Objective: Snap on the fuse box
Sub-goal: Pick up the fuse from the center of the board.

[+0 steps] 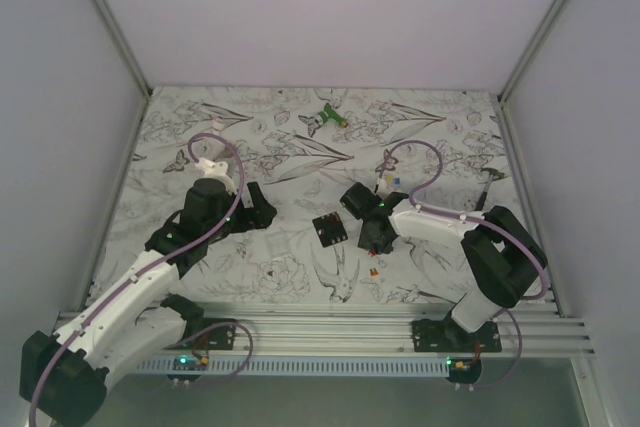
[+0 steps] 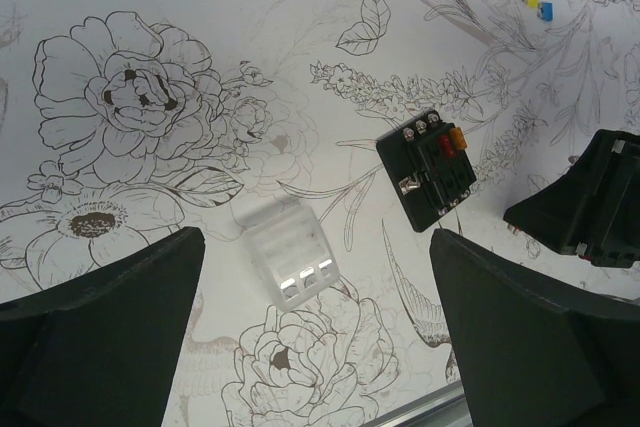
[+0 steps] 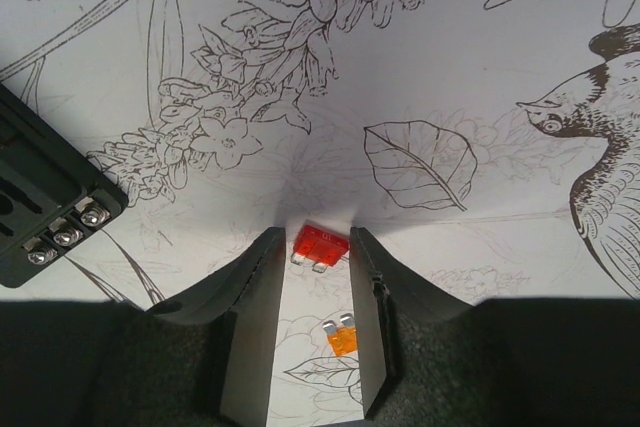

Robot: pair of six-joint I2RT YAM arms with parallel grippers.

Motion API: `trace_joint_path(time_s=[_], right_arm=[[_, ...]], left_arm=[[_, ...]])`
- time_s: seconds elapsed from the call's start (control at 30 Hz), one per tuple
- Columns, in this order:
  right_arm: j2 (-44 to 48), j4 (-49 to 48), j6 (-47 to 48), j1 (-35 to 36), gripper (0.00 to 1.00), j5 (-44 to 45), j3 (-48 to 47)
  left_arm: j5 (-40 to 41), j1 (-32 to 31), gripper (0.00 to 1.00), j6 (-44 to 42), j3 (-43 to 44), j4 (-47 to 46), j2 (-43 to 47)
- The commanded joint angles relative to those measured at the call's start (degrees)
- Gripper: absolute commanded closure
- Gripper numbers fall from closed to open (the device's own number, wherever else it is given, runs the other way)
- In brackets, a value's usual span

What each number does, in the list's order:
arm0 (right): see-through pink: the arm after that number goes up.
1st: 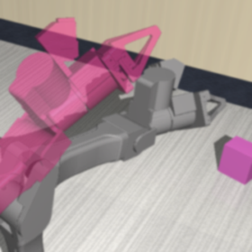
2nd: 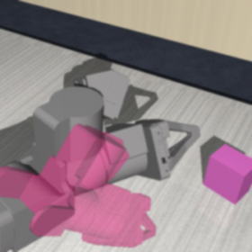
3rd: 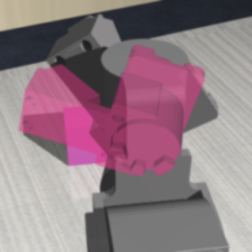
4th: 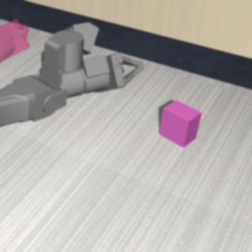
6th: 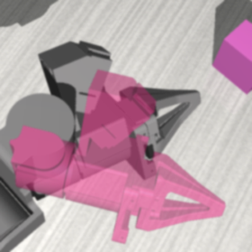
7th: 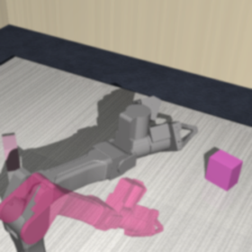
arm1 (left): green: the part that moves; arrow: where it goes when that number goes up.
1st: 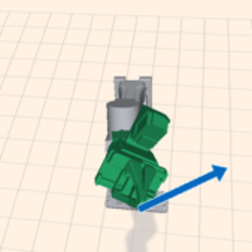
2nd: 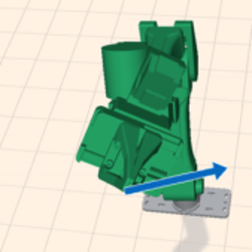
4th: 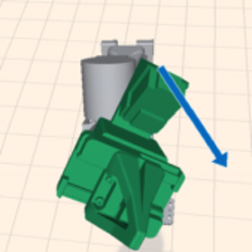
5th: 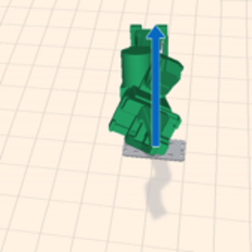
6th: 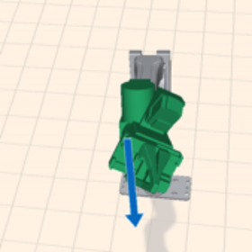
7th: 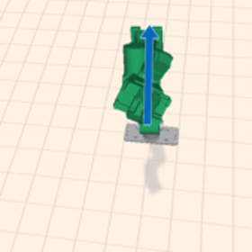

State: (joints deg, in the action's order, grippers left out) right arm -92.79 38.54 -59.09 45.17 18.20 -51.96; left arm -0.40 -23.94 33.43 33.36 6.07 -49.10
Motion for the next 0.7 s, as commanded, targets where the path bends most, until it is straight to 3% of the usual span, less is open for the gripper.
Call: trace_joint_path(time_s=[0.0, 0.67], right_arm=[[-0.30, 1.01, -0.14, -0.17, 0.61, -1.33, -0.83], [2.57, 3.00, 0.20, -1.54, 0.62, 1.71, 2.23]], left_arm=[[-0.64, 0.39, 0.00, 0.20, -0.05, 0.61, 0.58], [-0.66, 0.39, 0.00, 0.13, 0.17, 0.61, 0.32]])
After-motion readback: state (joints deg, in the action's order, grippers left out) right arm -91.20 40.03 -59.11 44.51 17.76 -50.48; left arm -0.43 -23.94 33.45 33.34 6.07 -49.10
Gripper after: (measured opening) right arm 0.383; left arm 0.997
